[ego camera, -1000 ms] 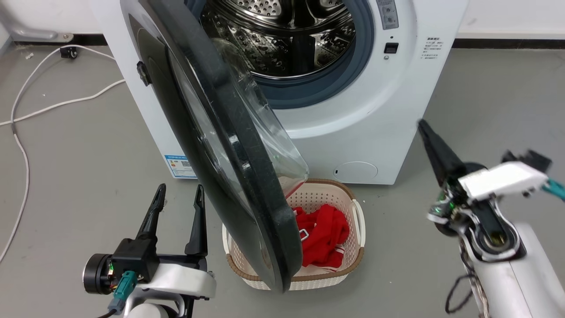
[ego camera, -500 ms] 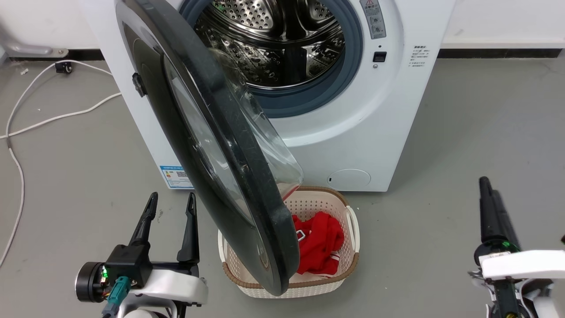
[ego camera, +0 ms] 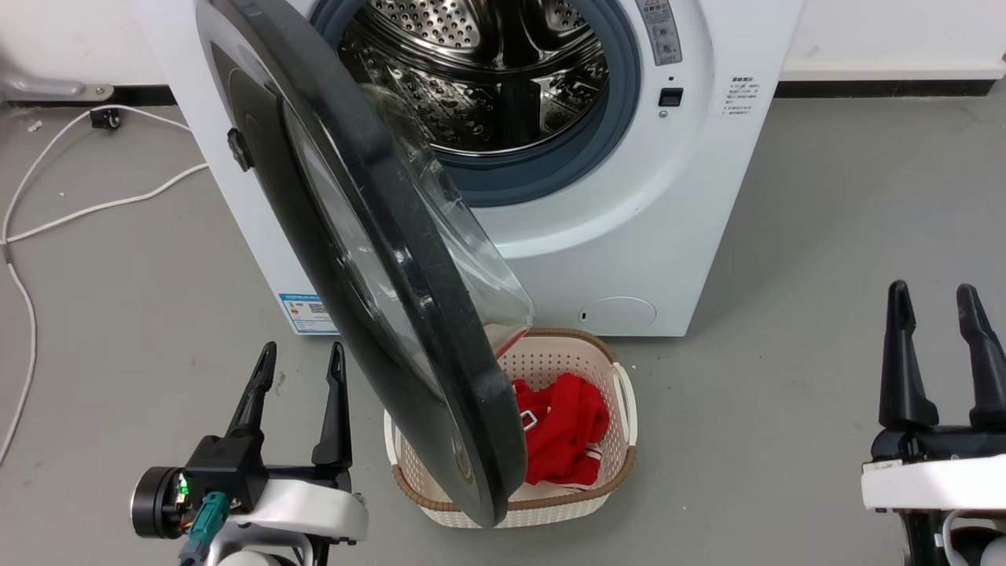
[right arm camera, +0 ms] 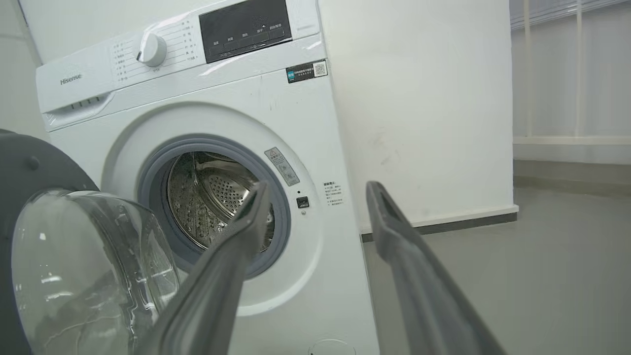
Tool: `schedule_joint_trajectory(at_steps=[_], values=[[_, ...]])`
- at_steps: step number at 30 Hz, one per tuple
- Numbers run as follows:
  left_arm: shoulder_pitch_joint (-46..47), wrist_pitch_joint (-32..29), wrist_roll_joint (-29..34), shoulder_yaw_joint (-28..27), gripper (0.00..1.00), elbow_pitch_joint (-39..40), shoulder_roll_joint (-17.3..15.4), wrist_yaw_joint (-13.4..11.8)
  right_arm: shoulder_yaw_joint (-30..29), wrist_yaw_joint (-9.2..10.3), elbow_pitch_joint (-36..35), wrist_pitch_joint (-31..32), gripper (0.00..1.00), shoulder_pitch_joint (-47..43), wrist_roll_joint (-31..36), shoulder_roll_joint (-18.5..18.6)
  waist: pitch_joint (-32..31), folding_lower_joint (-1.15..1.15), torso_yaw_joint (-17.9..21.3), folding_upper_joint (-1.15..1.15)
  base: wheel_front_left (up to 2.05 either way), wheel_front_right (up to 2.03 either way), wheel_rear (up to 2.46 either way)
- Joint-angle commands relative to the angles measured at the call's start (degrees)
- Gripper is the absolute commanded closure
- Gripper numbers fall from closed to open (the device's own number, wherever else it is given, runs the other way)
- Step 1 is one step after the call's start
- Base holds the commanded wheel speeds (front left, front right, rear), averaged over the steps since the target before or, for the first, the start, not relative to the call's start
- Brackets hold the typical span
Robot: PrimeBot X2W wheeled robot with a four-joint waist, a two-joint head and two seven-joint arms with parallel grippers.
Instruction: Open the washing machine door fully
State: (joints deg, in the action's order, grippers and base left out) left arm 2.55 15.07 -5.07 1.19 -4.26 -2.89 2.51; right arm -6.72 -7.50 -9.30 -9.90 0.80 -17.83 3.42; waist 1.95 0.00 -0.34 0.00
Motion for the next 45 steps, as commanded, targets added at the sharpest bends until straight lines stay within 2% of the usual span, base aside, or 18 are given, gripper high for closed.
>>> schedule_joint_trajectory(at_steps=[1,6,10,21,37,38,39,45], values=[[0.27,0.13,0.04,-0.11,0.00,0.10,0.05,-0.14,0.07,0.02,-1.26,0.69,0.00,-1.00,2.14,-0.19,0.13,0.00,0.06,0.00,0.00,0.00,0.00],[0.67,0.13,0.31,-0.10,0.00,0.23,0.04,-0.13,1.72,0.02,-6.25,2.28,0.00,-2.91,10.83,-0.60,0.47,0.00,0.17,0.00,0.00,0.00,0.00],[0.68,0.13,0.44,-0.22,0.00,0.28,0.04,-0.16,2.76,0.02,-6.47,2.33,0.00,-4.43,14.84,-0.62,0.60,0.00,0.30,0.00,0.00,0.00,0.00],[0.58,0.13,0.91,-0.26,0.00,0.51,0.04,-0.22,2.78,0.02,1.07,0.18,0.00,-4.76,12.13,-0.63,0.90,0.00,0.40,0.00,0.00,0.00,0.00],[1.02,0.13,1.28,-0.48,0.00,0.88,0.04,0.09,2.81,0.02,3.63,-0.93,0.00,-3.14,11.68,-0.63,1.26,0.00,0.53,0.00,0.00,0.00,0.00],[1.01,0.13,1.25,-0.49,0.59,0.99,0.04,0.15,2.80,0.02,3.69,-0.96,0.00,-3.14,11.54,-0.63,1.28,0.00,0.54,0.00,0.00,0.00,0.00],[1.01,0.13,1.12,-0.52,1.00,1.14,0.04,0.20,2.79,0.02,3.71,-0.98,0.00,-3.11,11.53,-0.63,1.31,0.00,0.55,0.00,0.00,0.00,0.00],[0.95,0.13,1.28,-0.66,1.00,1.90,0.04,0.04,2.74,0.02,4.13,-1.08,0.00,-2.99,11.25,-0.63,1.37,0.00,0.48,0.00,0.00,0.00,0.00]])
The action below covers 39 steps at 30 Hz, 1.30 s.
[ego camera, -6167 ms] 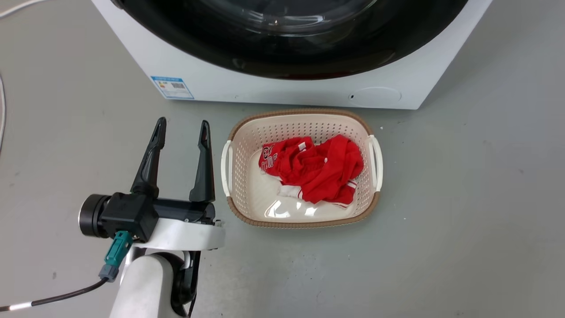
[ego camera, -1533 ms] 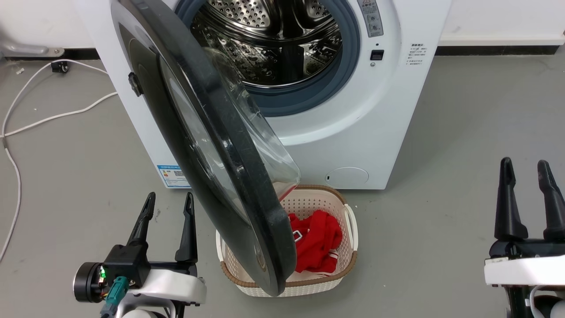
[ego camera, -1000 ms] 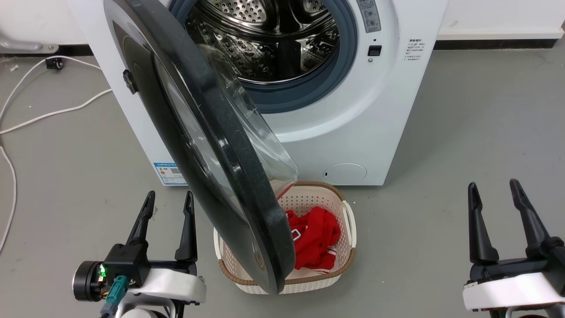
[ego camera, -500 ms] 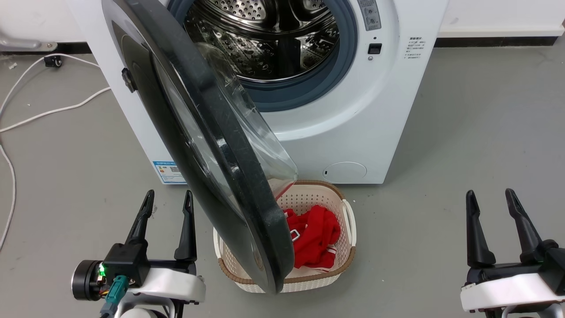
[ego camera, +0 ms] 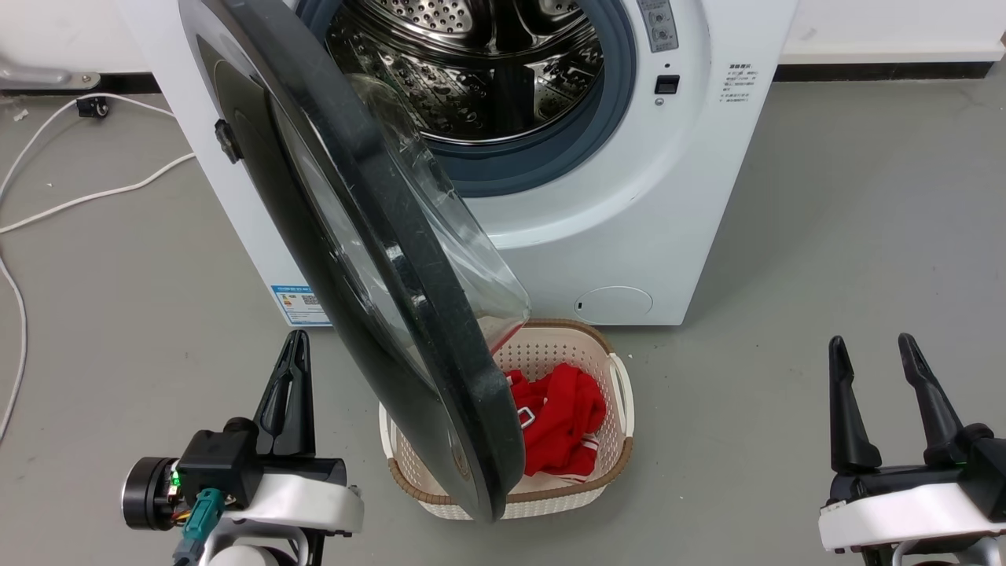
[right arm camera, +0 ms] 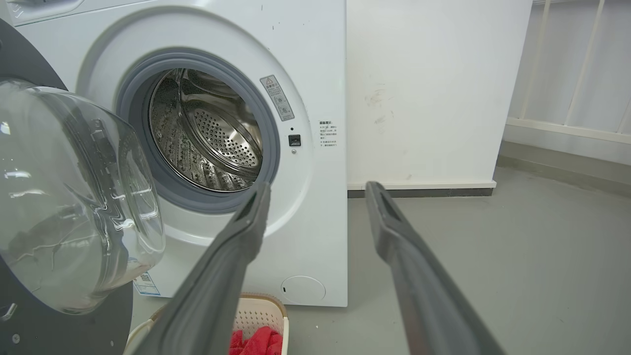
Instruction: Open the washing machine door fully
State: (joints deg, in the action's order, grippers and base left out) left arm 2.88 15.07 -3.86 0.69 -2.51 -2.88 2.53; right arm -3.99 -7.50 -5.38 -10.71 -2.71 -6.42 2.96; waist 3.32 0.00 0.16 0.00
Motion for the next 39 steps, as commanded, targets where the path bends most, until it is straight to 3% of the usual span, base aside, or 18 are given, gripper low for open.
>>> schedule_joint_trajectory(at_steps=[1,12,26,32,39], values=[[0.68,0.13,0.15,-0.17,1.00,0.25,0.03,0.05,0.00,0.02,0.33,-0.26,0.00,0.55,-0.28,-0.17,0.01,0.00,-0.03,0.00,0.00,0.00,0.00],[3.04,0.13,1.60,-1.05,1.00,7.54,0.00,-0.47,-0.22,0.02,0.86,-0.17,0.00,0.79,-0.66,-0.16,0.15,0.00,-0.29,0.00,0.00,0.00,0.00],[7.33,0.12,5.74,0.68,1.00,29.60,-1.09,-1.70,-0.06,0.03,1.31,0.33,0.00,0.59,-1.48,-0.16,-0.30,0.00,0.05,0.00,0.00,0.00,0.00],[7.71,0.12,6.61,3.96,1.00,36.14,-1.52,-1.39,-0.05,0.02,1.62,0.33,0.00,0.33,-1.90,-0.16,-0.39,0.00,0.38,0.00,0.00,0.00,0.00],[5.58,0.12,3.87,12.29,1.00,36.32,-1.20,1.48,-0.12,0.02,1.85,0.61,0.00,0.22,-2.29,-0.16,-0.59,0.00,0.50,0.00,0.00,0.00,0.00]])
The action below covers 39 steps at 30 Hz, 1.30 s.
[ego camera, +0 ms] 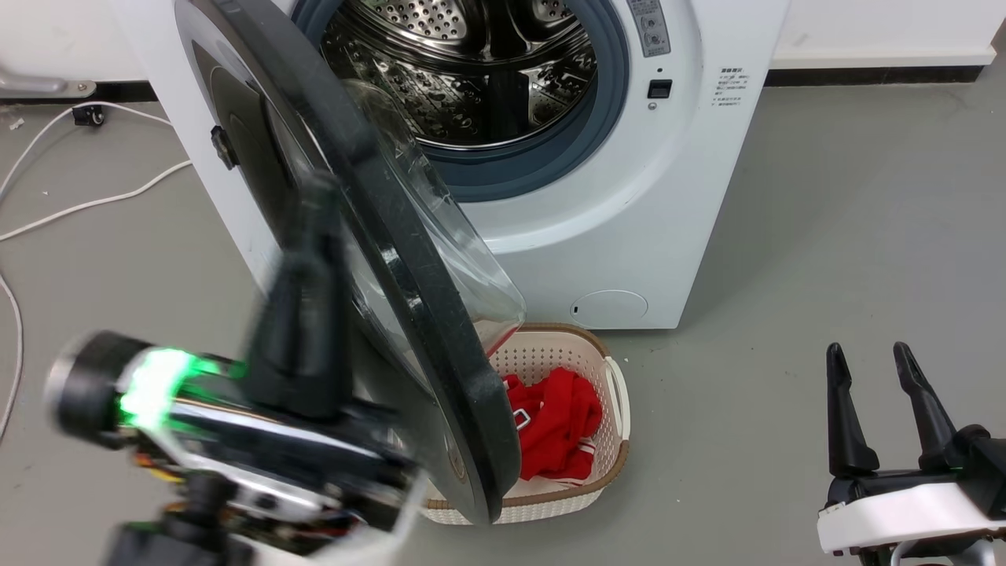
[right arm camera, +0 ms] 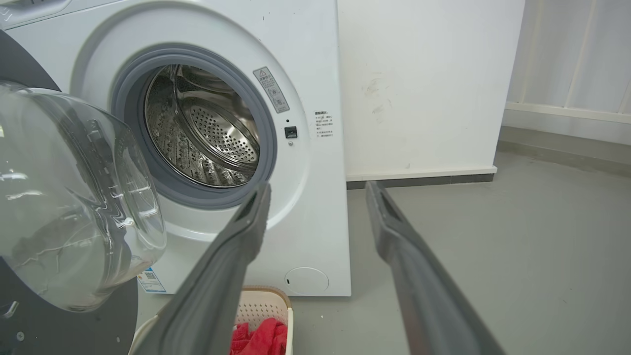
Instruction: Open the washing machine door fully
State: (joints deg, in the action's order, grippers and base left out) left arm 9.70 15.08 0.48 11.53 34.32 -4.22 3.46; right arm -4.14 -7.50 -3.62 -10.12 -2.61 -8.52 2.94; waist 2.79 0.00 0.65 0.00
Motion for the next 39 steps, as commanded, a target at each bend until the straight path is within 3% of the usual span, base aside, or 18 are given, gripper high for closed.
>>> schedule_joint_trajectory(at_steps=[1,5,17,25,39], values=[[-1.86,0.11,-0.92,3.05,1.00,-0.92,0.21,0.99,0.08,0.02,0.09,0.09,0.00,0.11,-0.29,-0.14,-0.05,0.00,0.02,0.00,0.00,0.00,0.00],[-5.42,-0.30,-3.39,9.09,1.00,-4.44,0.36,2.01,0.21,0.02,0.18,0.19,0.00,0.17,-0.63,-0.14,0.02,0.00,0.04,0.00,0.00,0.00,0.00],[-14.52,-6.37,-10.54,18.64,1.00,-15.75,-1.09,3.35,0.42,0.03,1.01,-0.02,0.00,0.12,-1.32,-0.13,0.31,0.00,-0.44,0.00,0.00,0.00,0.00],[-12.98,-6.11,-10.67,18.85,1.00,-24.47,-0.91,2.50,0.82,0.03,1.34,0.16,0.00,0.83,-2.02,-0.13,1.00,0.00,-0.42,0.00,0.00,0.00,0.00],[-6.04,-2.14,-10.88,17.28,1.00,-33.28,0.71,-2.42,1.64,0.02,2.09,0.22,0.00,1.11,-3.46,-0.13,1.64,0.00,0.43,0.00,0.00,0.00,0.00]])
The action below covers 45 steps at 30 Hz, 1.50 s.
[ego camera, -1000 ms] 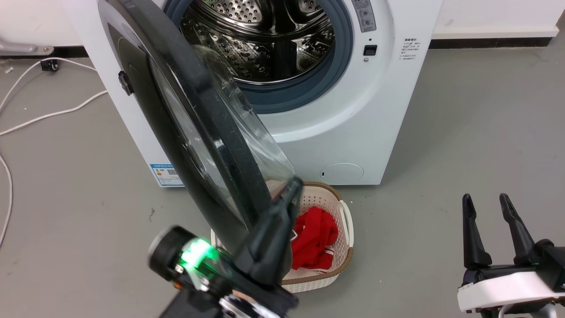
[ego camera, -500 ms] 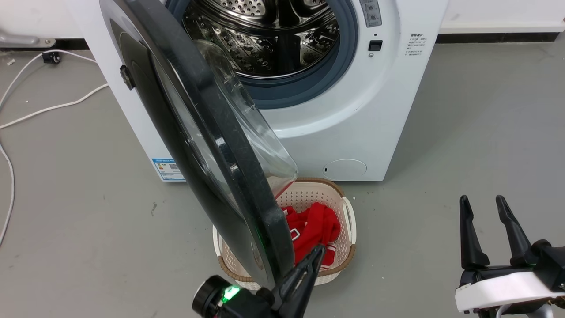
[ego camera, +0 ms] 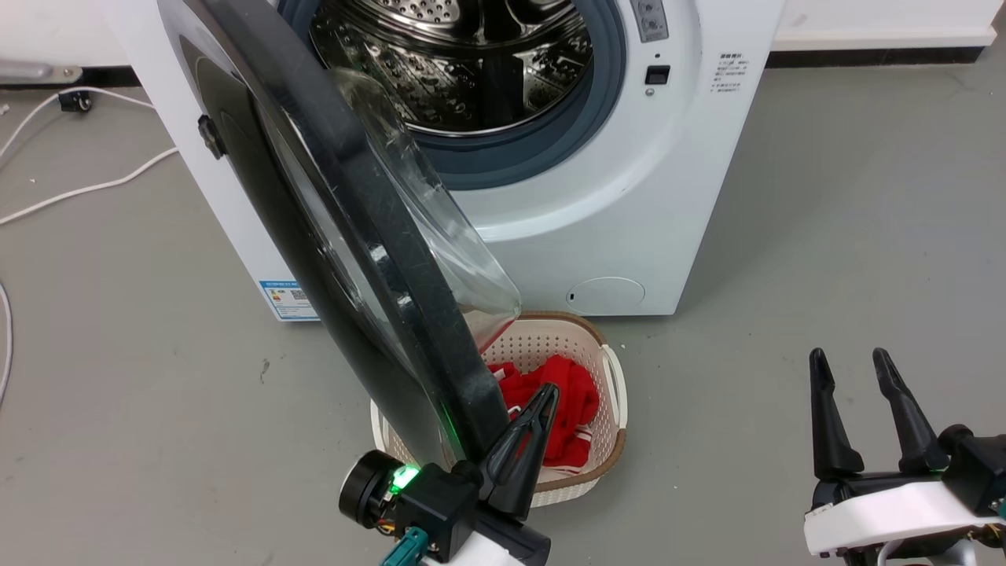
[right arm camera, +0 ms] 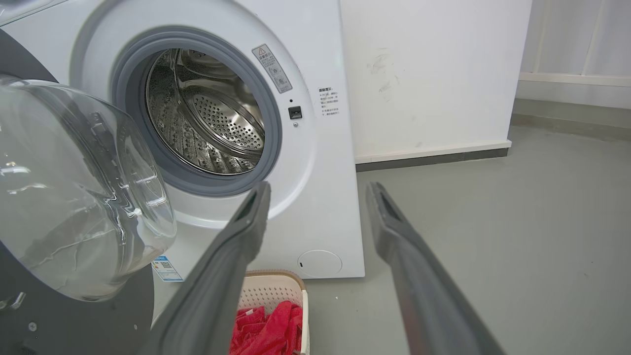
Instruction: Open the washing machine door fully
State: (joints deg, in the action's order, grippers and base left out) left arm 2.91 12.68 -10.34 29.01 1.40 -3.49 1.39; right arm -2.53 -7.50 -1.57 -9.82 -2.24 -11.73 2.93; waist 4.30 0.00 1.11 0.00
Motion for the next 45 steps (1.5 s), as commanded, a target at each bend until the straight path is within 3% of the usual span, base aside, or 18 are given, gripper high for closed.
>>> schedule_joint_trajectory(at_steps=[1,18,36,45], values=[[1.03,0.25,-0.16,-0.47,1.00,-0.99,-0.01,-0.67,0.13,0.03,0.15,-0.10,0.00,0.78,-0.31,-0.12,0.10,0.00,-0.02,0.00,0.00,0.00,0.00],[-2.34,0.98,-0.36,-2.00,1.00,-0.40,-1.28,-4.35,0.17,0.02,0.21,0.29,0.00,-0.07,-1.09,-0.12,-0.16,0.00,-2.19,0.00,0.00,0.00,0.00],[-9.93,0.53,-0.87,-4.25,1.00,6.73,-3.69,-9.21,-0.49,0.02,-2.87,2.87,0.00,-1.32,0.49,-0.11,0.14,0.00,-17.21,0.00,0.00,0.00,0.00],[-10.73,0.93,-2.48,-8.95,1.00,6.34,-5.75,-11.06,0.01,0.02,-2.97,3.26,0.00,-0.97,0.36,-0.10,0.52,0.00,-20.08,0.00,0.00,0.00,0.00]])
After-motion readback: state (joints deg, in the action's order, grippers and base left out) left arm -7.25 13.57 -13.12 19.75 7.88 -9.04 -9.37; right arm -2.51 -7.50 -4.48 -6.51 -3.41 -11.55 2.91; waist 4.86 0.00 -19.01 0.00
